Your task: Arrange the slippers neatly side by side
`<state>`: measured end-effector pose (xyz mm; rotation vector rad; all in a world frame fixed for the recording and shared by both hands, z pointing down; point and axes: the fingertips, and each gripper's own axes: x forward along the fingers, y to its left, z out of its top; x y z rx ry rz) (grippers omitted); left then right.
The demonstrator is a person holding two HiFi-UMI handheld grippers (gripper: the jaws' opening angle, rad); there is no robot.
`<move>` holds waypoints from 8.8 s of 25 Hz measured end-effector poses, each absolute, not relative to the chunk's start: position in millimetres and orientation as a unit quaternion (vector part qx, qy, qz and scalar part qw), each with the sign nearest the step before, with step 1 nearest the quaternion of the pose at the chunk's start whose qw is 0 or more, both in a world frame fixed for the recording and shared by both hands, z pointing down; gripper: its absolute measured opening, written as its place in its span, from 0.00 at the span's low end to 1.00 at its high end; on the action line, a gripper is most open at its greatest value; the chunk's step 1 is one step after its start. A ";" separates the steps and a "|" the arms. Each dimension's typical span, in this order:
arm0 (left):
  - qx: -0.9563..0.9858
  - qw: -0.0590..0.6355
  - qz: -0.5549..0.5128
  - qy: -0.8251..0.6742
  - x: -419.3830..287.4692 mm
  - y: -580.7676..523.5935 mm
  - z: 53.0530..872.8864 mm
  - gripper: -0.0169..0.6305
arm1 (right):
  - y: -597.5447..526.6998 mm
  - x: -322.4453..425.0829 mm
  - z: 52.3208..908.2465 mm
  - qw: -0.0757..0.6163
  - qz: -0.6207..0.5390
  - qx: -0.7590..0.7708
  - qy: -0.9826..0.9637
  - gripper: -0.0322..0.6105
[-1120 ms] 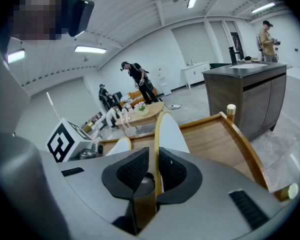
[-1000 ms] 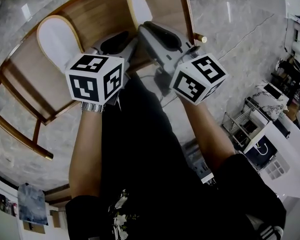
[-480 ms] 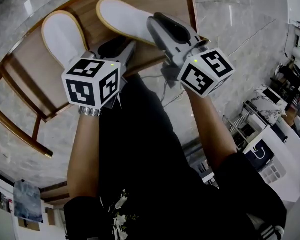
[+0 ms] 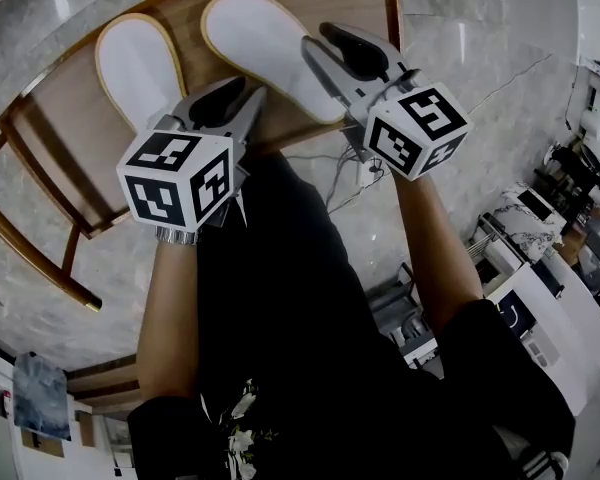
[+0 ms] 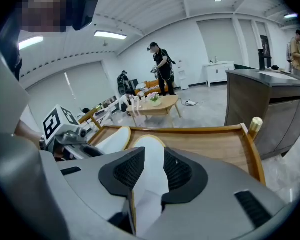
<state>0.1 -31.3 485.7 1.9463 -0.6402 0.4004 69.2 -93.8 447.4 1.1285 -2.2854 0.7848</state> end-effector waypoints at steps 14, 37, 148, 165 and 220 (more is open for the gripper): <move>0.811 0.478 0.182 -0.286 -15.0 -15.6 474.0 0.15 | -76.1 48.7 494.6 0.302 0.296 0.353 -0.835 0.09; 0.802 0.376 0.202 -0.417 -80.7 -26.3 446.1 0.07 | -80.7 21.8 434.1 0.138 0.394 0.529 -0.739 0.07; 0.753 0.073 0.104 -0.645 -92.5 51.0 146.0 0.06 | 32.0 16.2 151.8 0.066 0.013 0.366 -0.928 0.05; 0.752 0.061 0.113 -0.647 -74.6 64.1 152.6 0.06 | 44.7 32.6 157.6 0.059 0.010 0.366 -0.929 0.05; 0.750 0.061 0.145 -0.642 -61.8 57.8 168.8 0.06 | 41.7 37.4 173.7 0.062 0.044 0.351 -0.933 0.05</move>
